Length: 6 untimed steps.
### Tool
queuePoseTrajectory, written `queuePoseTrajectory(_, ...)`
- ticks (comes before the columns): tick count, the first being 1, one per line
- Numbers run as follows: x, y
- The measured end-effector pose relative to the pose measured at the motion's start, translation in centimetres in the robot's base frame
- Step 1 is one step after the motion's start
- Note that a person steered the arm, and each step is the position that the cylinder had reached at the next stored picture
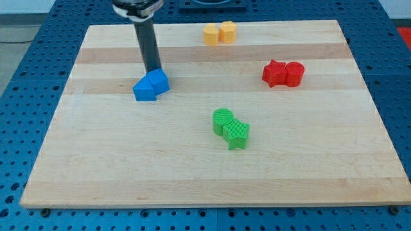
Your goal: Push the yellow heart slightly into the left of the yellow hexagon
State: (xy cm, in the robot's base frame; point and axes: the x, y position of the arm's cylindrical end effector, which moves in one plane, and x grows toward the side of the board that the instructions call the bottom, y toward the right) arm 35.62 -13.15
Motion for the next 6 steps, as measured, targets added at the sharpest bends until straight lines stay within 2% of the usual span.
queuePoseTrajectory(1, 0.3, -0.7)
queuePoseTrajectory(2, -1.9, -0.3)
queuePoseTrajectory(4, -8.3, 5.3)
queuePoseTrajectory(5, -10.3, 9.1)
queuePoseTrajectory(6, -10.4, 10.8)
